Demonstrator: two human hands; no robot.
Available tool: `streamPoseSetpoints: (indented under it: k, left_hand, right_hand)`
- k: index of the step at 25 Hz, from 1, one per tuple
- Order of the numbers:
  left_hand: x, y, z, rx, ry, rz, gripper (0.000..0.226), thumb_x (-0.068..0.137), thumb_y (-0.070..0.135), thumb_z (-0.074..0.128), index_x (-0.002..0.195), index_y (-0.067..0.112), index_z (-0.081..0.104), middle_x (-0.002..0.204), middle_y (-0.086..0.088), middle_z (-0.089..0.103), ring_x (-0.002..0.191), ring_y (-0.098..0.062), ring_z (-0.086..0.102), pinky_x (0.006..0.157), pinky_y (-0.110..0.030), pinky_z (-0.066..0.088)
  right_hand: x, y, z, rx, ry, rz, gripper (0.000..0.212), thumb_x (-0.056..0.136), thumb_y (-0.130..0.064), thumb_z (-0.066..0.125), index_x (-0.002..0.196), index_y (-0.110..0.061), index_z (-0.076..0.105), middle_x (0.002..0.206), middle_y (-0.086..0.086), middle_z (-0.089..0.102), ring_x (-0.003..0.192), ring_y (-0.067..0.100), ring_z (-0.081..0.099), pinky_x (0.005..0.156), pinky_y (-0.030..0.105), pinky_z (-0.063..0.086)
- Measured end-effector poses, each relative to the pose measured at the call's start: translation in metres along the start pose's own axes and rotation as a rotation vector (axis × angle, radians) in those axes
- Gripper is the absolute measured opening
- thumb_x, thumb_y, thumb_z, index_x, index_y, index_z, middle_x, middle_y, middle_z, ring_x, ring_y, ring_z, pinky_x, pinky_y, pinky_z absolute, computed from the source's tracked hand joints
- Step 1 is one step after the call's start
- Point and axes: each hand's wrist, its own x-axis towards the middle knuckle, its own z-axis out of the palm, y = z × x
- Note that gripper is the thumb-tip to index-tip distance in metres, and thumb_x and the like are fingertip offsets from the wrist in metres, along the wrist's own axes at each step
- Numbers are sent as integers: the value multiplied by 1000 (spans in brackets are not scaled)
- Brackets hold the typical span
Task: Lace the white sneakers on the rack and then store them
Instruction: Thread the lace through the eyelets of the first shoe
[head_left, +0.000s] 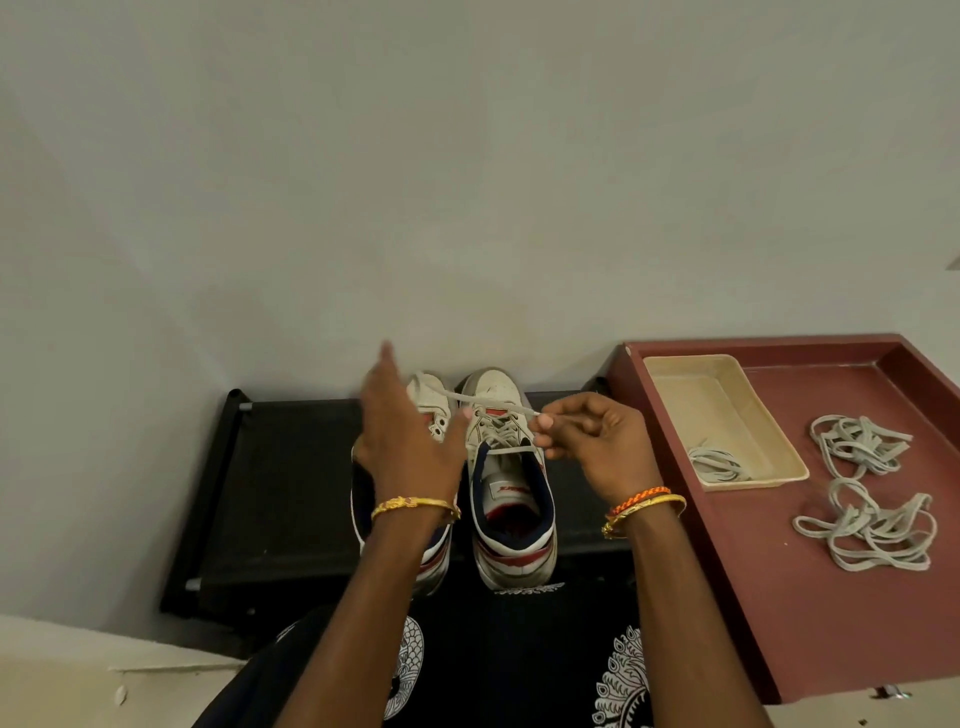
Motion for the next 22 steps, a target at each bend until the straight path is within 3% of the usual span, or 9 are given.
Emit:
streamPoseSetpoints:
  k: [2,4,6,9,11,14,18,22]
  left_hand:
    - [-7,3,12,0,-247,258,44,90,29,61,133,24,52,134,0,53,129,-17,43,105,-28,31]
    - [-7,-1,23,-68,-339,281,23,90,23,62,111,18,69,109,-1,69,105,-14,60,88,-16,40]
    - [-2,-5,29,-108,-287,210,19,88,20,64,103,14,73,97,-2,72,90,-12,63,85,-23,46]
    - [3,-9,29,-178,-269,154,20,90,22,61,106,15,72,84,1,71,78,-9,65,82,-29,53]
    - [5,-11,27,-177,-239,126,22,92,24,58,108,16,70,78,6,68,72,-4,62,77,-23,53]
    - [13,-17,27,-260,-202,25,22,91,23,59,110,16,70,77,8,69,73,-1,62,80,-34,56]
    - [17,-22,26,-281,-249,4,16,89,19,62,101,14,72,71,9,68,69,-1,61,81,-39,56]
    - [21,-27,27,-270,-240,11,13,89,19,63,97,16,72,68,10,67,61,-2,57,79,-37,55]
  right_hand:
    - [3,5,4,-149,-33,-50,5,79,-7,73,79,-11,70,70,5,70,61,6,61,59,19,50]
    - [6,11,7,-212,-23,-81,6,78,-9,74,79,-14,71,76,9,69,70,12,61,67,23,52]
    - [10,19,6,-281,-29,-61,12,82,-6,70,85,-18,69,84,2,68,81,13,63,75,23,52]
    - [12,31,2,-427,-181,81,25,82,-3,69,96,-24,65,96,-3,65,89,13,63,75,17,50]
    - [12,34,2,-437,-143,112,20,81,-6,71,90,-23,68,90,-2,67,85,14,64,72,19,53]
    - [14,34,2,-356,-12,100,14,84,-2,67,78,-15,69,75,1,68,74,15,66,69,25,58]
    - [19,39,0,-444,-131,112,21,83,1,66,79,-19,68,82,1,70,82,14,66,78,25,54]
    - [22,47,2,-511,-174,91,12,83,-10,69,77,-20,68,83,-2,65,78,11,61,70,19,49]
